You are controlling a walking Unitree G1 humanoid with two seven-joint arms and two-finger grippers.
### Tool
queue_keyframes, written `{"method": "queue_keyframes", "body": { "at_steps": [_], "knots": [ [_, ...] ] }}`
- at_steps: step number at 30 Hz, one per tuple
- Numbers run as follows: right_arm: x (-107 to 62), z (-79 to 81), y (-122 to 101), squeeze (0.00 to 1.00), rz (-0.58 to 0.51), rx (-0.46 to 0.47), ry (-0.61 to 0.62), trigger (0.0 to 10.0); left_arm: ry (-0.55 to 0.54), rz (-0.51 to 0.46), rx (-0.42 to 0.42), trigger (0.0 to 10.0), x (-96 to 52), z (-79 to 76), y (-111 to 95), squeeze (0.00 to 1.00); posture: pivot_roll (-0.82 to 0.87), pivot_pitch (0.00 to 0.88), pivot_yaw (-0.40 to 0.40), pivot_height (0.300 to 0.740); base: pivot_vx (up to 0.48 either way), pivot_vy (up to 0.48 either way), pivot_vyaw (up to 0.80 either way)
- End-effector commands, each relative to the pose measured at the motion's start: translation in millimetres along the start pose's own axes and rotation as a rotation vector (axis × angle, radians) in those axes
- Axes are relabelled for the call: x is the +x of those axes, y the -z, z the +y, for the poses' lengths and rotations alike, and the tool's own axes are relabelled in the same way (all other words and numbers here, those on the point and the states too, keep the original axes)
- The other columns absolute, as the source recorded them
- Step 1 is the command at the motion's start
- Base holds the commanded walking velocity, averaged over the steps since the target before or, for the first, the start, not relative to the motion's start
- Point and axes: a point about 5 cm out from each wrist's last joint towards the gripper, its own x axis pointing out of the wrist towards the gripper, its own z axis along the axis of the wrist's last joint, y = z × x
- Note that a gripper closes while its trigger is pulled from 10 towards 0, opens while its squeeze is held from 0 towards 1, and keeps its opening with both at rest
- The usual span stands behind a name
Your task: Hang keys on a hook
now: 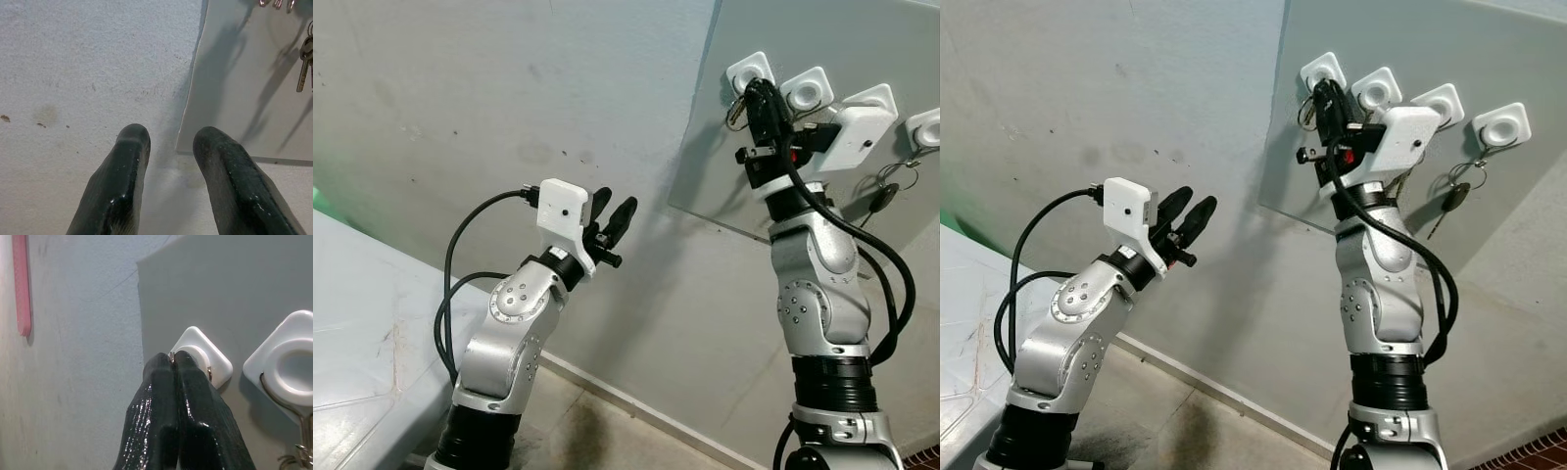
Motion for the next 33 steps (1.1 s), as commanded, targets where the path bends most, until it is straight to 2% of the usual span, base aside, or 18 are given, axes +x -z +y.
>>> {"method": "queue_keyframes", "body": {
  "at_steps": [1,8,9,11,25,28,31,33],
  "knots": [
    [4.6,-1.8,-4.3,0.0,-0.026,0.0,0.012,10.0,0.004,-0.008,0.014,10.0,1.4,-2.7,-3.7,0.0,0.11,0.0,-0.087,0.74,0.0,0.0,0.0],
    [5.7,0.5,-2.4,0.0,-0.022,0.023,0.007,10.0,0.006,-0.007,0.015,10.0,0.8,-3.5,-3.1,0.0,0.12,0.0,-0.09,0.74,0.0,0.0,0.0],
    [6.4,3.3,-1.4,0.0,-0.016,0.063,-0.012,10.0,0.008,-0.007,0.015,10.0,0.7,-3.8,-3.1,0.0,0.12,0.0,-0.091,0.74,0.0,0.0,0.0],
    [7.2,5.5,-1.5,0.0,-0.016,0.085,-0.026,10.0,0.009,-0.007,0.015,10.0,0.8,-3.9,-3.2,0.0,0.12,0.0,-0.091,0.74,0.0,0.0,0.0],
    [10.2,7.0,1.5,0.0,-0.019,0.112,-0.027,10.0,0.018,-0.007,0.017,10.0,1.3,-4.8,-2.8,0.0,0.12,0.0,-0.094,0.74,0.0,0.0,0.0],
    [10.4,13.1,0.6,0.0,-0.006,0.207,-0.095,10.0,0.02,-0.008,0.019,10.0,0.7,-4.8,-3.0,0.0,0.12,0.0,-0.094,0.74,0.0,0.0,0.0],
    [10.7,15.1,-0.3,0.0,-0.009,0.215,-0.111,10.0,0.021,-0.008,0.02,10.0,0.6,-5.0,-2.9,0.0,0.12,0.0,-0.094,0.74,0.0,0.0,0.0],
    [10.0,21.6,-1.7,0.0,-0.008,0.223,-0.167,10.0,0.023,-0.009,0.02,10.0,0.9,-5.5,-3.1,0.0,0.12,0.0,-0.095,0.74,0.0,0.0,0.0]
  ]
}}
